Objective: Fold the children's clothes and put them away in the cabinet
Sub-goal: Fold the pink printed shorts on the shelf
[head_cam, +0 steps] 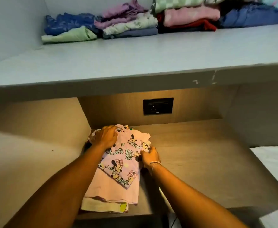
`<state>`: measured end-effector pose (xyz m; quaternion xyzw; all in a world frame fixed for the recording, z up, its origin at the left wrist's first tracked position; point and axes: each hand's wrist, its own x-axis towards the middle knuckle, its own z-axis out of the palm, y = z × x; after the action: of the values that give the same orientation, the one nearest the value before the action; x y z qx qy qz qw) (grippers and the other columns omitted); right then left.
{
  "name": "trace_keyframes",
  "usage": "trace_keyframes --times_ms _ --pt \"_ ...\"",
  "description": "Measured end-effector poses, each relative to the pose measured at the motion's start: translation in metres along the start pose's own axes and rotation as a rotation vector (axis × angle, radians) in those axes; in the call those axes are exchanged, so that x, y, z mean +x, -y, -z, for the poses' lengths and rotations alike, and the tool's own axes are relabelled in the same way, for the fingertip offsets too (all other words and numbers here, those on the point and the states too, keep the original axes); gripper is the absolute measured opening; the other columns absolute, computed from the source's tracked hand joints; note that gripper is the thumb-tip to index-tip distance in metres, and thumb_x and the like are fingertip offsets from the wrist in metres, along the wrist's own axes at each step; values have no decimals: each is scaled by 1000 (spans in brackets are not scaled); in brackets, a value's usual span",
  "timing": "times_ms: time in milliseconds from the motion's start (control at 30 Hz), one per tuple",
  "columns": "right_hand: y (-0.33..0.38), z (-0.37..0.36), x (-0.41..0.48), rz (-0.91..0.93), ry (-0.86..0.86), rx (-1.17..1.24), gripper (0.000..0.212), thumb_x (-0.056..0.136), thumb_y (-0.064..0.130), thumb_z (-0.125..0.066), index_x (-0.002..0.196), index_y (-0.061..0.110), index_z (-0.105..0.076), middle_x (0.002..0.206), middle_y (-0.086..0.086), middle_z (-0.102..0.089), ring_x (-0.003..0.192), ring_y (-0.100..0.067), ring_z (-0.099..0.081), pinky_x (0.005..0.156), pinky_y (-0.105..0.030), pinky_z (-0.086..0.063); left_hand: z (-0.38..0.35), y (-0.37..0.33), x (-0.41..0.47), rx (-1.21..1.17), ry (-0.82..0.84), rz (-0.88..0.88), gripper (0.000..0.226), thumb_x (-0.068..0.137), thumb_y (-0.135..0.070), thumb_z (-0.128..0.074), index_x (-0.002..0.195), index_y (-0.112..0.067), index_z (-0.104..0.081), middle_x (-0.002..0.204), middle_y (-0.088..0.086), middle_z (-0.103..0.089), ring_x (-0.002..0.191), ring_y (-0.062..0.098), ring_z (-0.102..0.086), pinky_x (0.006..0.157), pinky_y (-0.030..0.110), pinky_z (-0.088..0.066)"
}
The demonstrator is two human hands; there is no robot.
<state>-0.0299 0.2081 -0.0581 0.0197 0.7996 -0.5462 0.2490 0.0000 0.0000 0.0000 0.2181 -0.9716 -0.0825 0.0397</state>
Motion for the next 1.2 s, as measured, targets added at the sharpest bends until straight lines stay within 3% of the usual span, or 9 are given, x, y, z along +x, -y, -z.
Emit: trace_keyframes --times_ms 133,267,333,567,767,867,967,1033,1200 --pt "14 6 4 -108 -45 34 48 85 22 -63 129 17 -44 119 -9 -62 107 -33 -60 91 -38 -50 2 3 32 11 165 148 45 100 -27 -39 144 -18 -38 149 10 -40 136 34 -37 109 54 -33" --pt "15 -6 16 -209 -33 43 28 74 31 -67 95 20 -52 91 -6 -69 84 -30 -69 79 -44 -59 -5 13 45 86 305 260 55 100 -40 -35 151 -21 -23 155 13 -29 141 38 -26 112 56 -25" --pt "15 -12 14 -187 -62 12 21 75 36 -69 87 23 -57 88 -4 -71 83 -28 -69 77 -41 -59 -8 14 47 162 296 260 59 98 -46 -40 149 -21 -26 154 14 -30 141 39 -24 111 55 -24" --pt "14 2 10 -101 -166 92 9 82 37 -71 83 30 -64 96 -1 -71 88 -27 -65 78 -35 -56 -9 11 50 11 -48 190 30 88 -34 -65 116 -23 -66 128 11 -58 125 35 -41 102 50 -28" --pt "9 27 -7 13 -109 246 15 84 29 -70 94 18 -71 88 -6 -73 80 -22 -64 77 -34 -53 10 -3 13 -347 -375 132 26 86 -27 -68 108 -13 -70 117 11 -65 114 35 -51 100 51 -37" --pt "9 56 -31 53 54 394 9 91 21 -63 93 12 -62 91 -19 -72 70 -25 -68 60 -37 -60 31 -28 -5 -404 -434 156 26 90 -29 -65 111 -14 -70 107 16 -70 119 40 -50 107 51 -29" --pt "12 100 -63 44 166 587 8 97 15 -54 100 8 -55 95 -19 -70 67 -23 -71 55 -36 -61 57 -70 -5 -451 -492 -66 25 86 -29 -66 106 -15 -73 101 11 -74 101 34 -65 89 42 -50" --pt "7 134 -81 7 172 657 12 98 14 -51 106 6 -55 100 -19 -71 70 -26 -73 57 -36 -61 68 -115 7 -408 -483 -217 22 85 -27 -67 102 -16 -75 98 7 -75 92 27 -68 81 34 -51" --pt "-42 215 -91 -122 -52 634 7 97 17 -52 101 13 -57 91 -16 -72 66 -33 -71 51 -36 -59 37 -254 35 -104 -212 -480 26 82 -31 -65 106 -23 -72 99 7 -74 96 31 -66 74 38 -51"
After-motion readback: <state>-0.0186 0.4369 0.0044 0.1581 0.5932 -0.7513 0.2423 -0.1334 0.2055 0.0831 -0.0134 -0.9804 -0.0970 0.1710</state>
